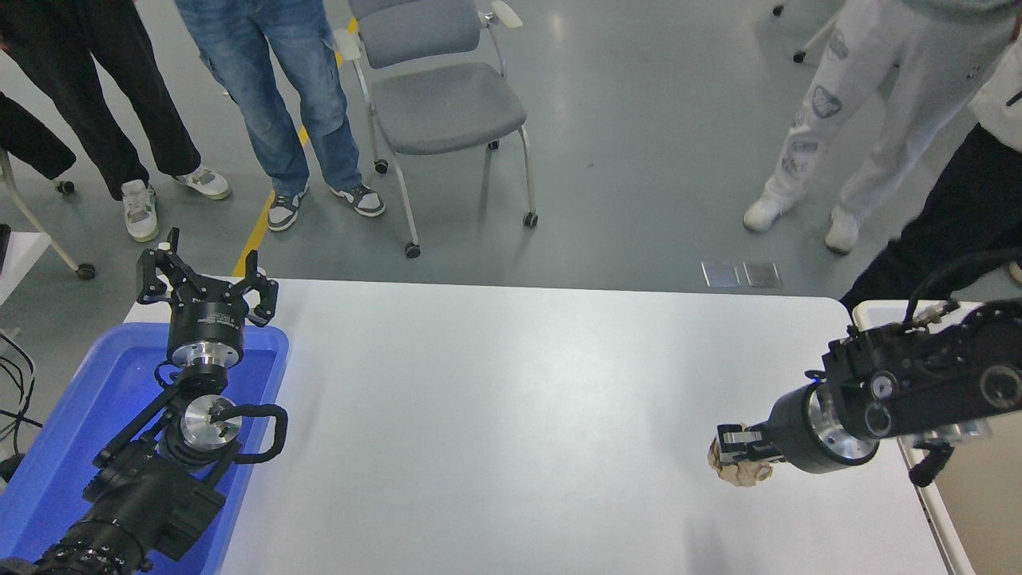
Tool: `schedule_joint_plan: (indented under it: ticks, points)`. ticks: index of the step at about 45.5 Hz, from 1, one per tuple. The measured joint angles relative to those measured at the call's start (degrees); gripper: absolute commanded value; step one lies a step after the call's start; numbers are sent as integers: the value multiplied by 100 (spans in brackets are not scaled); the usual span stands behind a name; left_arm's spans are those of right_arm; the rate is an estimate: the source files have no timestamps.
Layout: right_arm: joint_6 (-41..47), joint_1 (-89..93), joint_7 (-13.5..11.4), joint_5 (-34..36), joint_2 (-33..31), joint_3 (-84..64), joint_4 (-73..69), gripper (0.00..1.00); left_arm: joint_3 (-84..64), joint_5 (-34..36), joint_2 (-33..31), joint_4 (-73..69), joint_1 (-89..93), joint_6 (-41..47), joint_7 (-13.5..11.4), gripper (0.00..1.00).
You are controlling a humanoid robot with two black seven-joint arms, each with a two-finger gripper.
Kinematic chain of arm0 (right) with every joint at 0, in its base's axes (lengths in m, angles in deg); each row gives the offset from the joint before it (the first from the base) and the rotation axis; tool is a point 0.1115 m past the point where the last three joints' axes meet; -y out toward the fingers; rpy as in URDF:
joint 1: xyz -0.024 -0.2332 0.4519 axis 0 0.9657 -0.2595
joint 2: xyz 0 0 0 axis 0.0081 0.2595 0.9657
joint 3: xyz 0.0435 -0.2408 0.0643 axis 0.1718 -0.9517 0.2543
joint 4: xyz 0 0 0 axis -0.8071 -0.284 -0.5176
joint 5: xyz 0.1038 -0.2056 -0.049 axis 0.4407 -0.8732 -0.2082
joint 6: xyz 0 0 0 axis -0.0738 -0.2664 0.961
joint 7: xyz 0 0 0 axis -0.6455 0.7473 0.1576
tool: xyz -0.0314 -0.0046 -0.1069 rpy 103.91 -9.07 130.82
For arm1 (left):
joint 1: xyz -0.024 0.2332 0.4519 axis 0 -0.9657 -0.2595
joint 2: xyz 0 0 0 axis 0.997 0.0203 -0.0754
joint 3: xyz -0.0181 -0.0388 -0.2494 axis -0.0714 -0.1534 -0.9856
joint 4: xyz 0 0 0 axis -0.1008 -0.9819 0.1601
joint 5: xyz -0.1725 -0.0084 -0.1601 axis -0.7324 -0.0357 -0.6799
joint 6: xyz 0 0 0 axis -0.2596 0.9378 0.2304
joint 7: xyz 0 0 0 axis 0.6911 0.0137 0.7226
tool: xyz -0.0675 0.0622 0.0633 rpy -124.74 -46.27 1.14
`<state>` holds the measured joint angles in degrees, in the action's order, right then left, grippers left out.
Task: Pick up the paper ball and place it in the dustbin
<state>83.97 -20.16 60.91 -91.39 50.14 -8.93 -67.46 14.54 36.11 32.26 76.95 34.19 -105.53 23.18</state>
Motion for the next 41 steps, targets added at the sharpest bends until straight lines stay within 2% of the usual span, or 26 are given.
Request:
schedule_joint_plan:
  ticks: [14, 22, 31, 41]
  points:
    - [1360, -1637, -46, -118, -492, -418, -90, 0, 1, 0, 0, 0, -1, 0, 0, 99]
    - [1826, -2245, -76, -316, -1026, -608, 42, 0, 2, 0, 0, 0, -1, 0, 0, 99]
    - [1818, -2430, -134, -411, -1912, -585, 930, 0, 1, -1, 0, 0, 0, 0, 0, 99]
    - [1087, -1664, -161, -58, -2730, 127, 2482, 0, 1, -1, 1, -1, 0, 0, 0, 99]
